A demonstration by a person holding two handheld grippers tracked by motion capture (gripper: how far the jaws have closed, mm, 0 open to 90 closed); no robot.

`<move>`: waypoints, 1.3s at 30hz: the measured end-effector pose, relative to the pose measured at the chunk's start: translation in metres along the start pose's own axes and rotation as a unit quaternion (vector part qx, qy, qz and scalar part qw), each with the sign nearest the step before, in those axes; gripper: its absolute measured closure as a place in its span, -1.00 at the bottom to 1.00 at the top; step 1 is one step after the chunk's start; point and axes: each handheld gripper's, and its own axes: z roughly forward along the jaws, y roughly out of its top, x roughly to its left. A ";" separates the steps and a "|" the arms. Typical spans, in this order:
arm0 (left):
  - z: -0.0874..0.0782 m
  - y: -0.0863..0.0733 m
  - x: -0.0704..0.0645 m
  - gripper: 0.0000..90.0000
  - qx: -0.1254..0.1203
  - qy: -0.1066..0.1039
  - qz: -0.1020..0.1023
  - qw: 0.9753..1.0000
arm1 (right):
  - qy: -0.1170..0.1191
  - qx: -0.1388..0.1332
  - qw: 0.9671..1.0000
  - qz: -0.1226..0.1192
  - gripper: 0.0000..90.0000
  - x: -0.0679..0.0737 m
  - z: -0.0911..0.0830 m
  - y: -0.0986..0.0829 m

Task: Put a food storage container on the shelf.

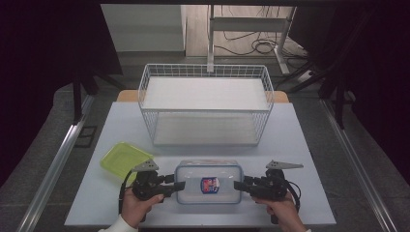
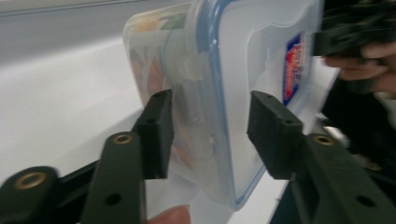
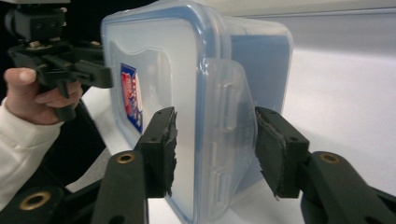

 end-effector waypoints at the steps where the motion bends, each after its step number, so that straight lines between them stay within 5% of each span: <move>1: 0.000 0.000 0.000 0.17 0.001 0.002 0.003 1.000 | 0.003 0.003 1.000 0.005 0.10 -0.003 0.000 0.000; 9: -0.006 0.004 -0.004 0.18 -0.012 0.003 0.007 1.000 | 0.008 -0.005 1.000 0.006 0.11 0.000 -0.001 0.001; 18: -0.019 0.021 -0.014 0.18 -0.032 0.007 0.027 0.999 | 0.012 -0.028 0.999 -0.019 0.12 0.013 -0.013 0.021; 28: -0.045 0.069 -0.027 0.19 -0.060 0.012 0.056 0.997 | 0.013 -0.051 0.997 -0.055 0.12 0.031 -0.029 0.063; 39: -0.064 0.142 -0.027 0.20 -0.087 0.015 0.083 0.993 | 0.008 -0.080 0.992 -0.092 0.12 0.042 -0.046 0.139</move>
